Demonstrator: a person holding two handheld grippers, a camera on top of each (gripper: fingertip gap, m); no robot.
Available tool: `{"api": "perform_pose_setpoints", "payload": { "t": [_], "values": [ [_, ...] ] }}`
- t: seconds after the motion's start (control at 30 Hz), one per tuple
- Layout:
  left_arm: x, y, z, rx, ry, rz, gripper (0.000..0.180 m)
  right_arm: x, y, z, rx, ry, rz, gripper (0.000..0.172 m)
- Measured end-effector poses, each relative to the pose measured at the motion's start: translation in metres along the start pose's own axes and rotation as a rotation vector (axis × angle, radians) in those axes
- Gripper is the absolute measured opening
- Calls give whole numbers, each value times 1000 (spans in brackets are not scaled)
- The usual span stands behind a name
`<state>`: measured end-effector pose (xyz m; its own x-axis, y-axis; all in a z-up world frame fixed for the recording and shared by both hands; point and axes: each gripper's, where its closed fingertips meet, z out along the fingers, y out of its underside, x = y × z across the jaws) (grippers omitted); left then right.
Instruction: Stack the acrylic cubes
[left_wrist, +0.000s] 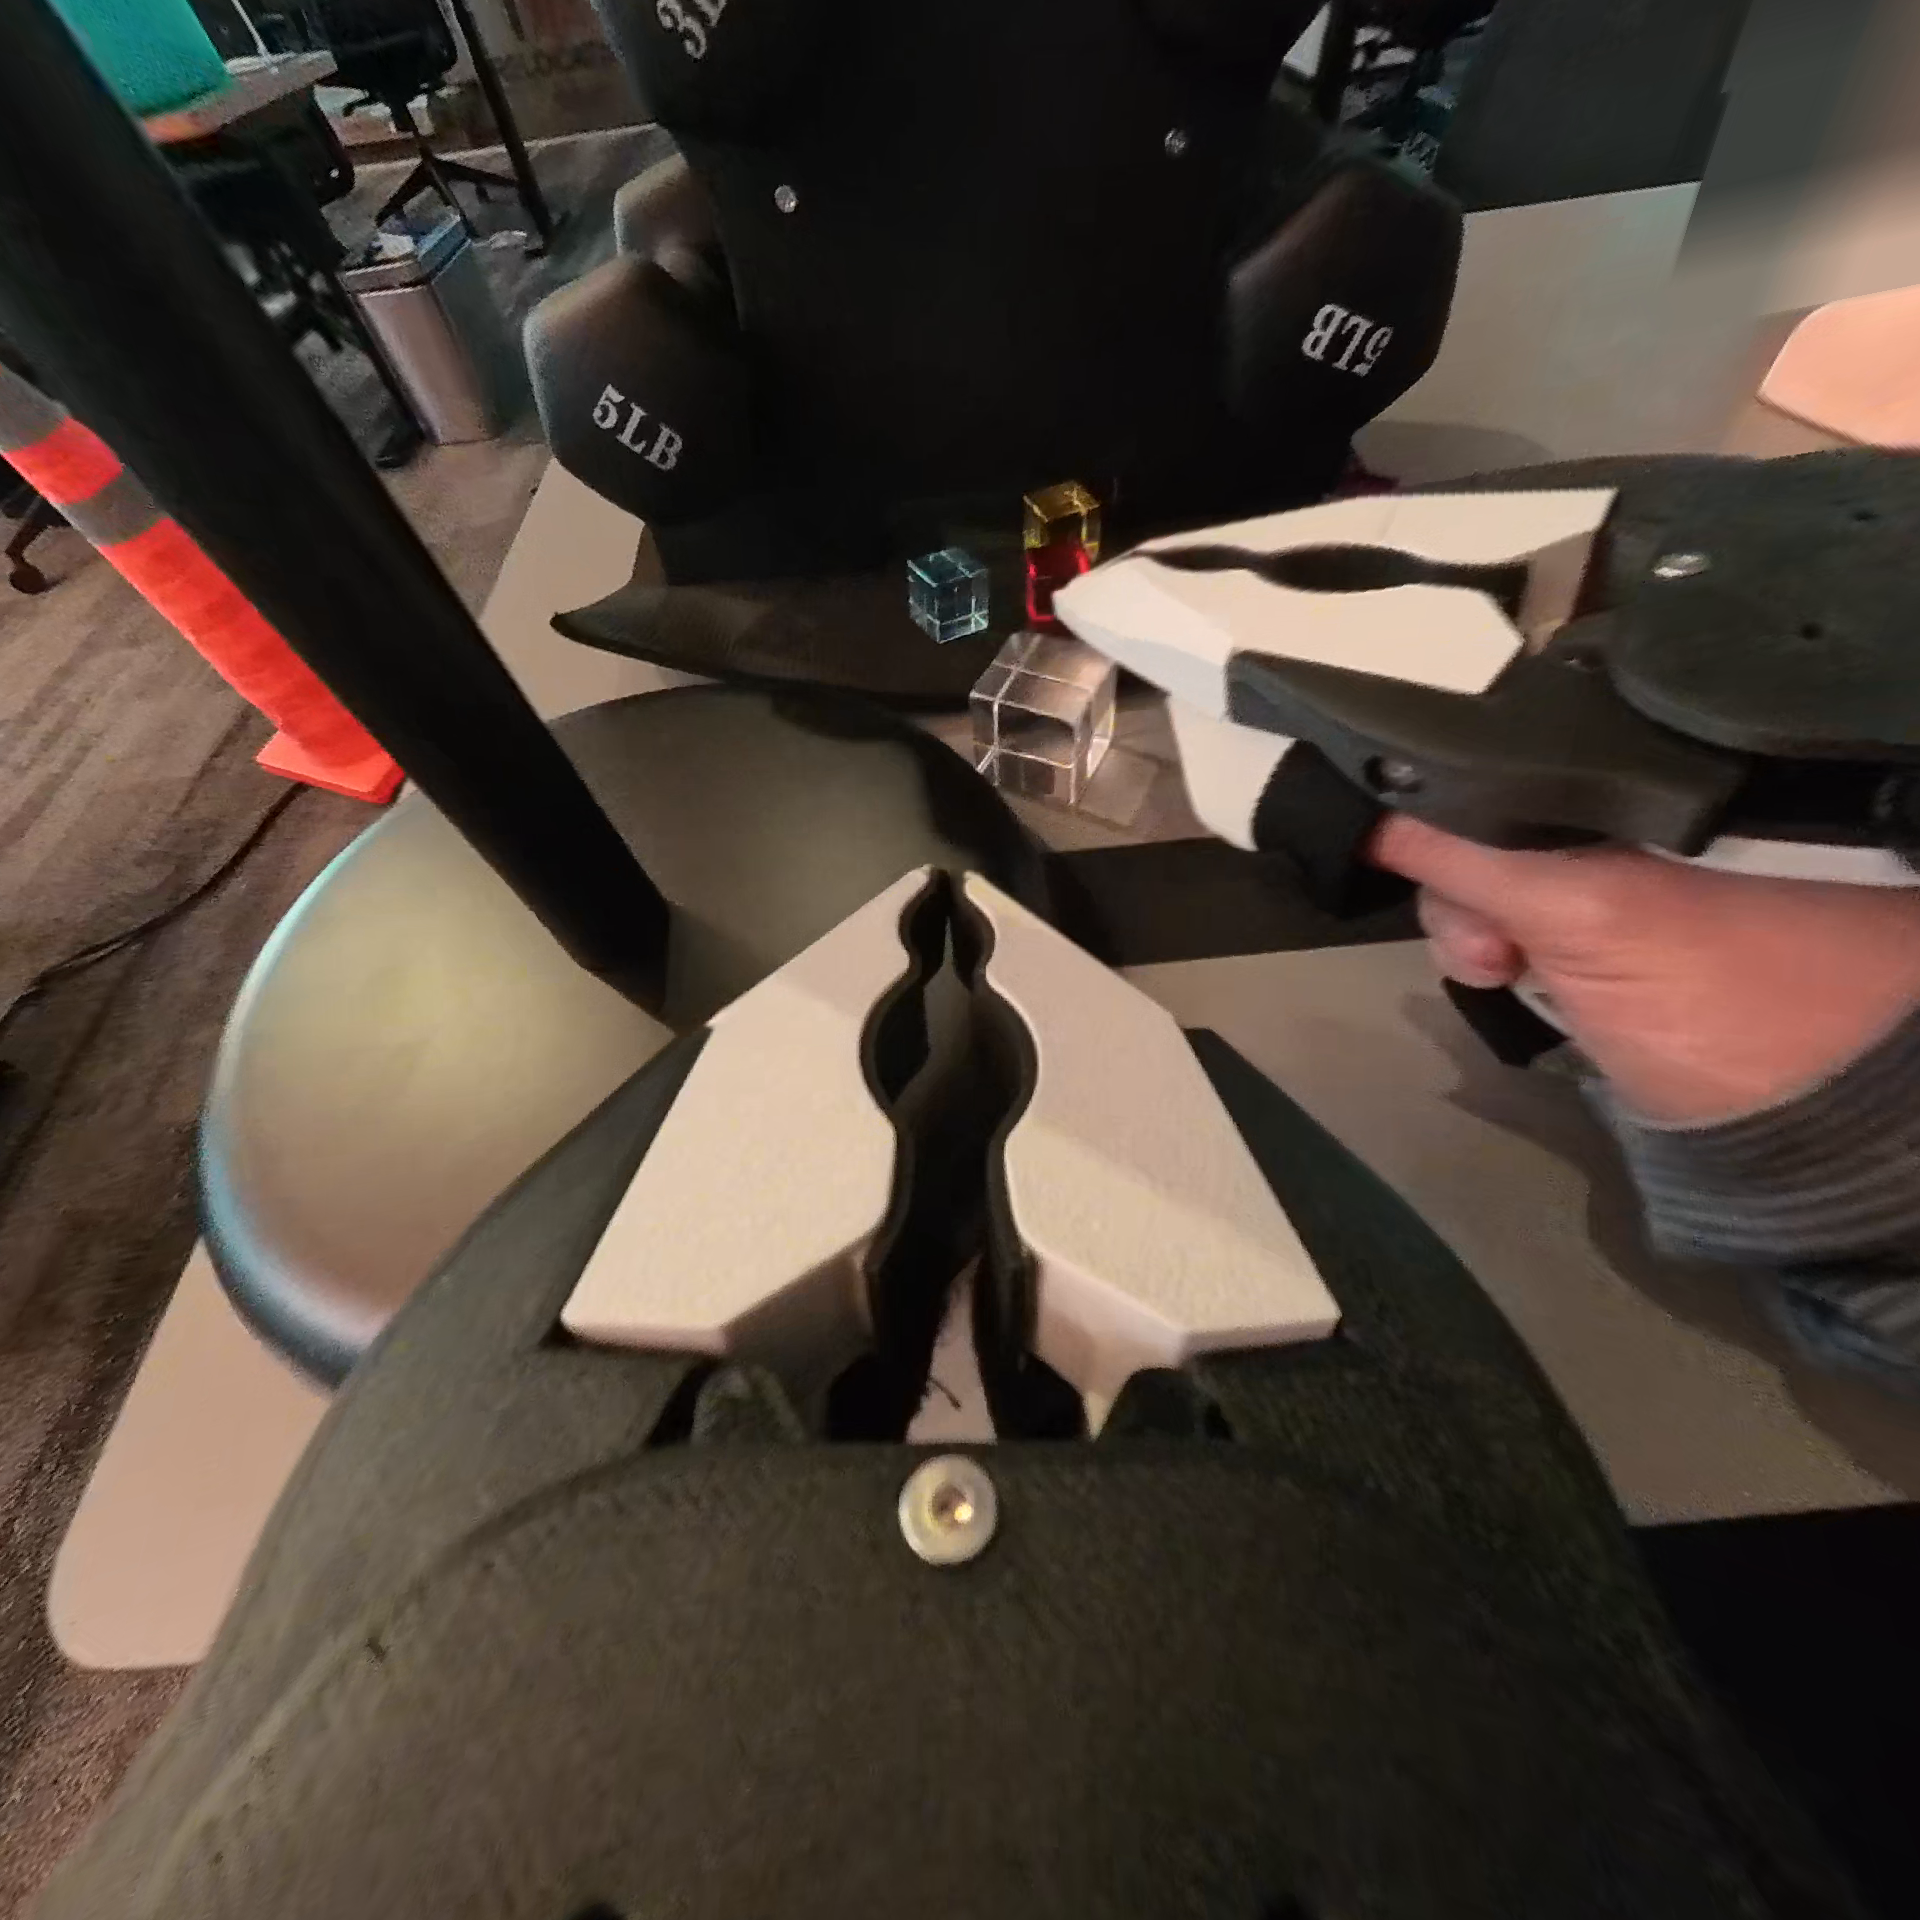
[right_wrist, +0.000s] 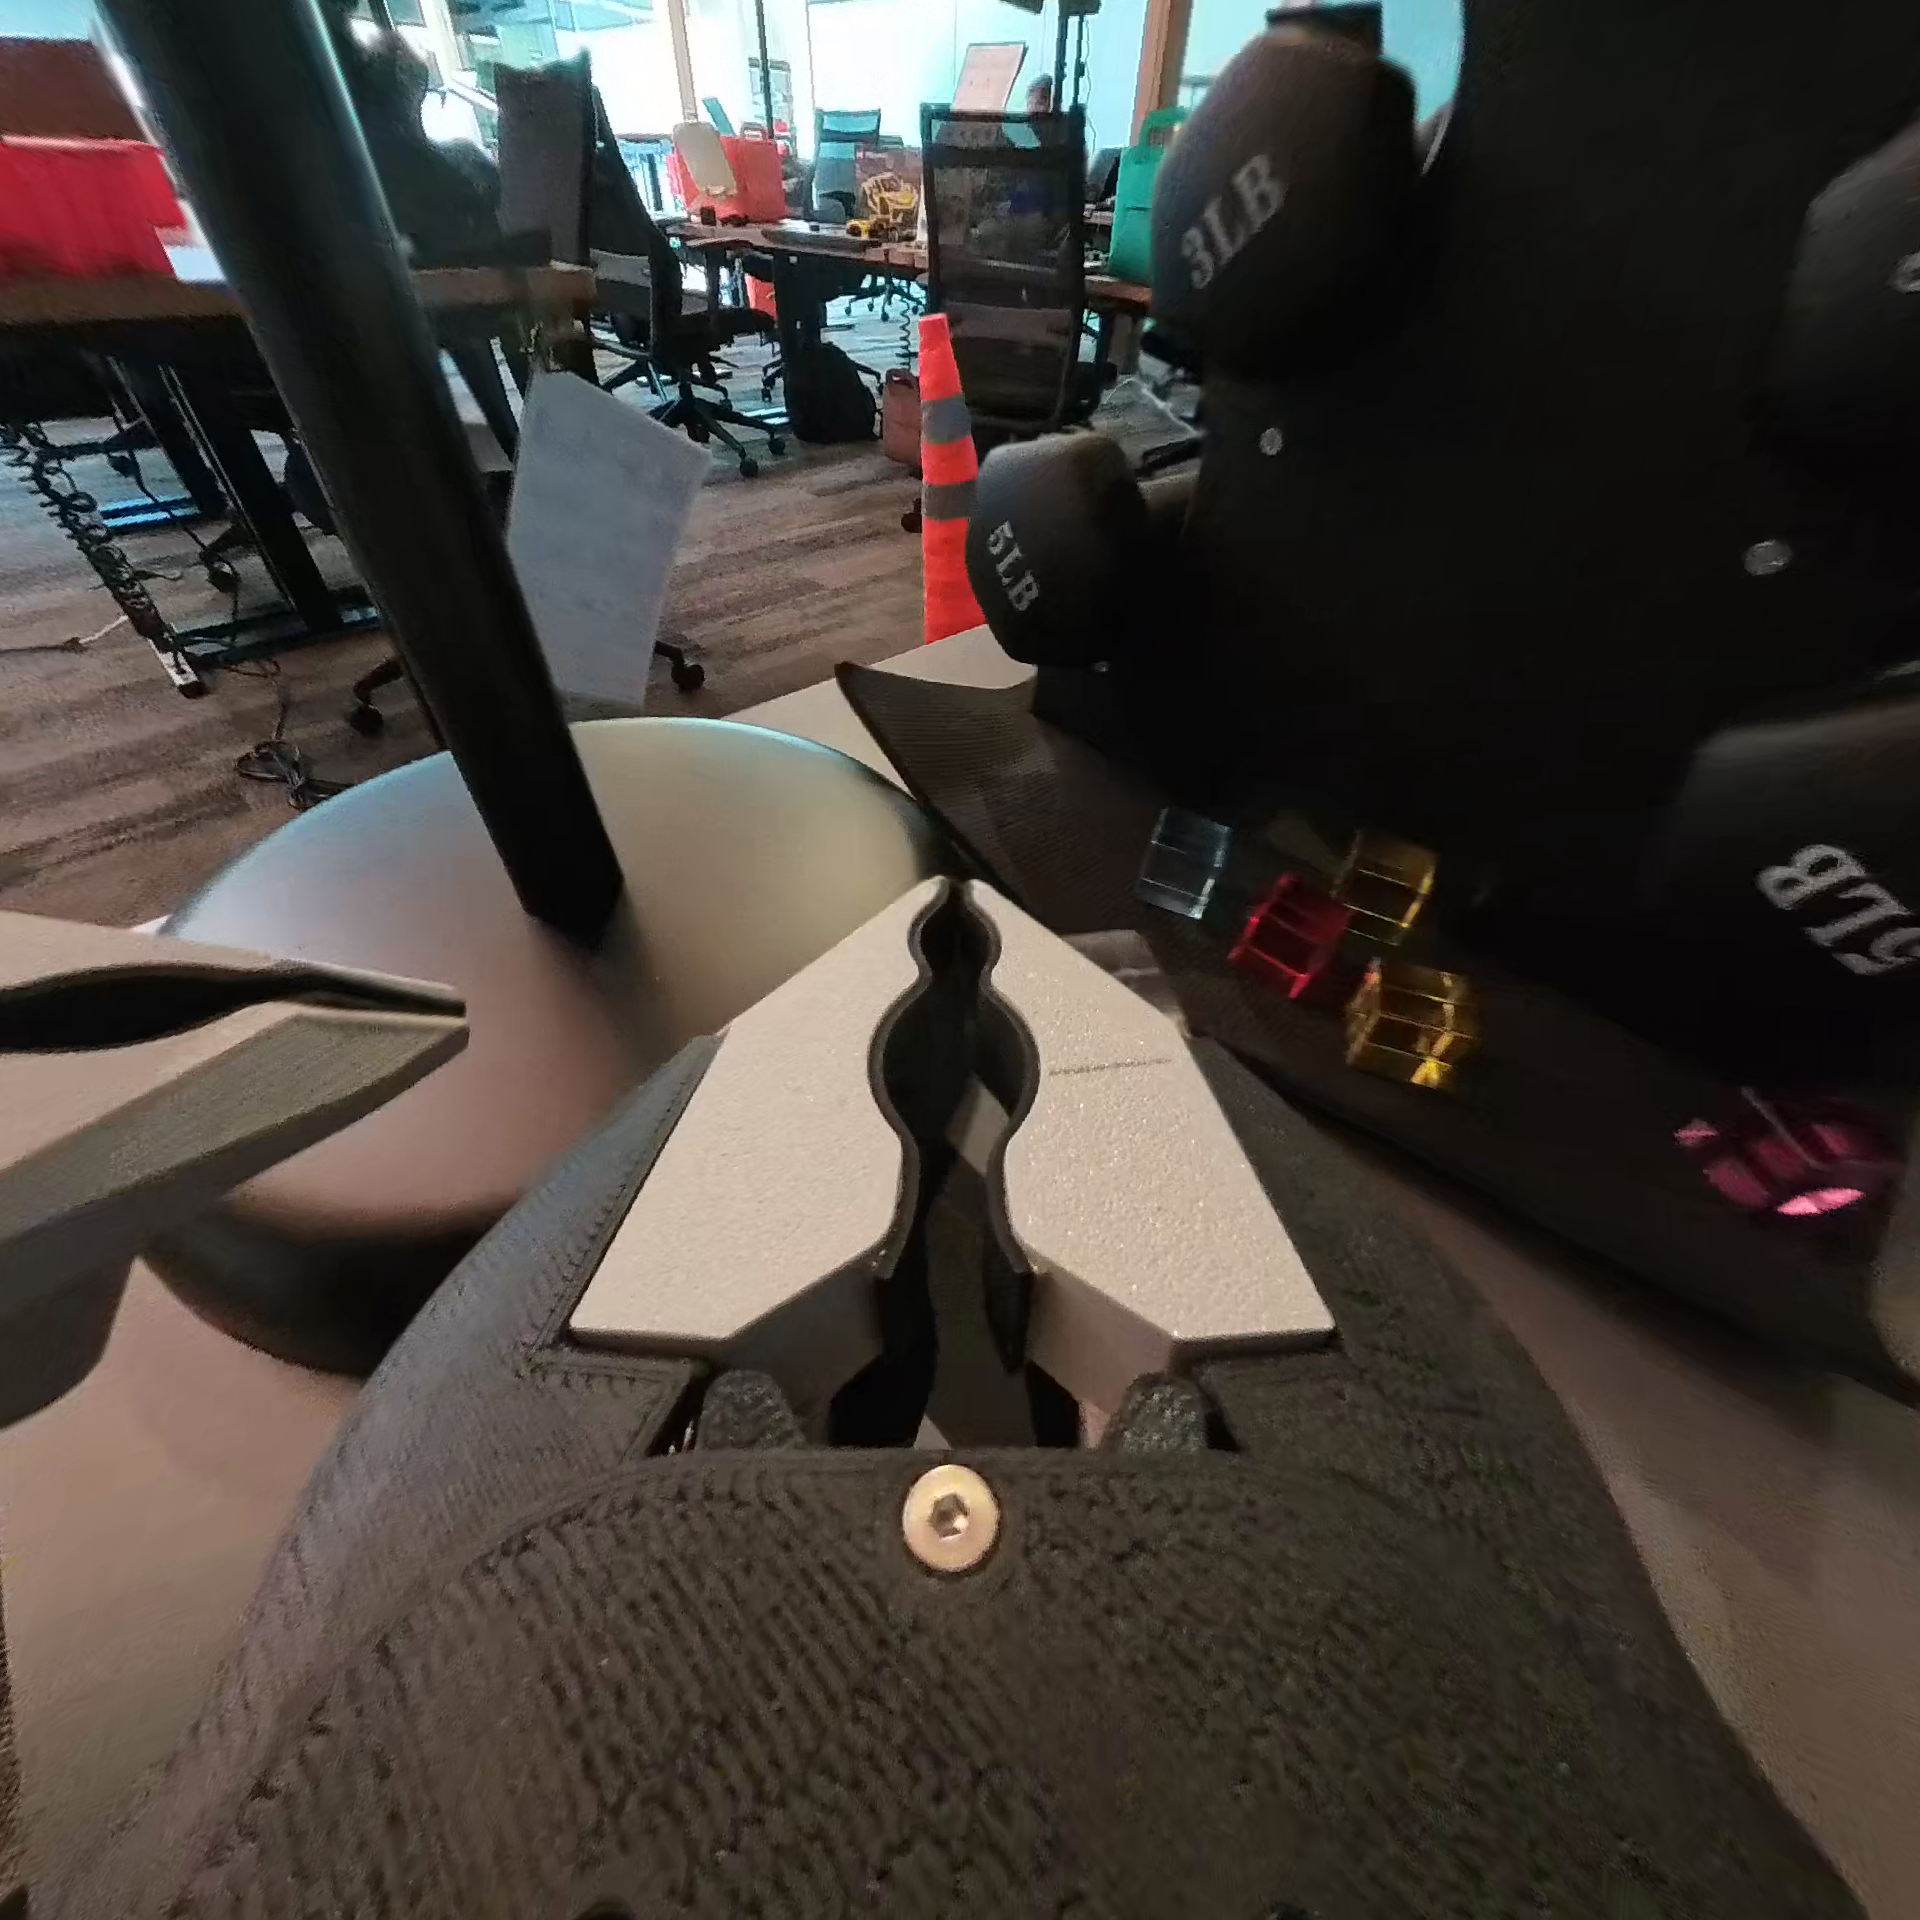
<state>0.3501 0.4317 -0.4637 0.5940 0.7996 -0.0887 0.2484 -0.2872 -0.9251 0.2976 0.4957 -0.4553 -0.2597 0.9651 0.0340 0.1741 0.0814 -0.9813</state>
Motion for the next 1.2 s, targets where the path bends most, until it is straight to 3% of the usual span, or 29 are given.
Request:
{"api": "perform_pose_setpoints", "payload": {
  "t": [0.2,0.23,0.4,0.53,0.7,0.8,1.0,1.2],
  "values": [
    [5,-2,6,-5,9,2,1,-9,-29,-43,45,-135,6,0],
    [6,-2,7,-8,8,4,3,-16,-40,-53,77,-173,-14,18],
    [7,-6,13,-10,6,13,34,-42,-84,-98,197,-292,-67,57],
    [11,-11,16,-1,28,2,51,-39,-85,-106,166,-269,-119,76],
    [20,-15,15,35,103,-32,69,15,-42,-86,11,-131,-93,89],
    [29,-9,23,8,161,-55,71,44,-3,-63,-113,-96,-46,79],
    [31,-4,28,-4,137,-25,69,39,63,5,-324,-199,4,67],
    [16,0,23,-13,104,-43,69,30,67,40,-346,-146,-124,64]
  ]
}}
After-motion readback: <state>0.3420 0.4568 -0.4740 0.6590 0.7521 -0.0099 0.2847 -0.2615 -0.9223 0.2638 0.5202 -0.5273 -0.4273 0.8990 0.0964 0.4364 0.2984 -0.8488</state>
